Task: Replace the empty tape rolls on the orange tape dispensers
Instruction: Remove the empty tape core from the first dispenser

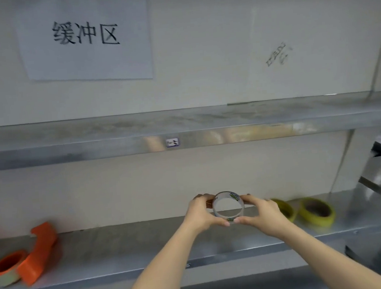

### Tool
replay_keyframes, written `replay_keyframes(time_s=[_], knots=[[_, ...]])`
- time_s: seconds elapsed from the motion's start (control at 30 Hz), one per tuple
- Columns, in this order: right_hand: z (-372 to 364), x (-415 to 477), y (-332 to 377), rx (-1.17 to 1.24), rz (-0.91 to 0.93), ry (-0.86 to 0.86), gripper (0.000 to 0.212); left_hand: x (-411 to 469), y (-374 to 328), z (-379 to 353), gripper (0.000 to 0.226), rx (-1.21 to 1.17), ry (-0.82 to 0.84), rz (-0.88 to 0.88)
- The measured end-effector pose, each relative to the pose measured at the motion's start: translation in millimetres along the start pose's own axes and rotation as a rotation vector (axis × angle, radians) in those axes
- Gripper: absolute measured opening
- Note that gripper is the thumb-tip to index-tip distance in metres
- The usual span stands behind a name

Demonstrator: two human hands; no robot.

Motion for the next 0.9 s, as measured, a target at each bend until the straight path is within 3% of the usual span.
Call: replay_keyframes(time_s=[0.07, 0.2, 0.23, 0.37, 0.53, 0.9], knots=[[3, 4, -24, -0.025, -0.004, 0.036, 0.071, 13, -3, -19, 0.083, 0.025, -0.004, 0.032], [1, 14, -66, -0.017, -0.031, 0.140, 0.118, 30, -6, -48, 0.081, 0.070, -0.011, 0.076], [-1, 17, -73, -0.020, -0.029, 0.155, 0.119, 34, -6, -54, 0.081, 0.091, -0.010, 0.087], [-16, 34, -99, 0.012, -0.055, 0.164, 0.077, 52, 8, -72, 0.067, 0.126, 0.023, 0.159], [-40, 50, -126, 0.023, -0.060, 0.210, 0.073, 68, 21, -89, 0.047, 0.214, 0.075, 0.212], [-71, 67, -139, 0.012, -0.047, 0.269, 0.070, 70, 65, -100, 0.074, 0.167, -0.009, 0.290]])
Point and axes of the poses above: each hand's wrist, its own x-axis towards the middle knuckle, its own z-axis out of the back of the hand, y = z × x, the point moved 7 cm from there along x, towards the middle knuckle, and after that the axes turned 11 degrees about y, right-handed, at the moved point
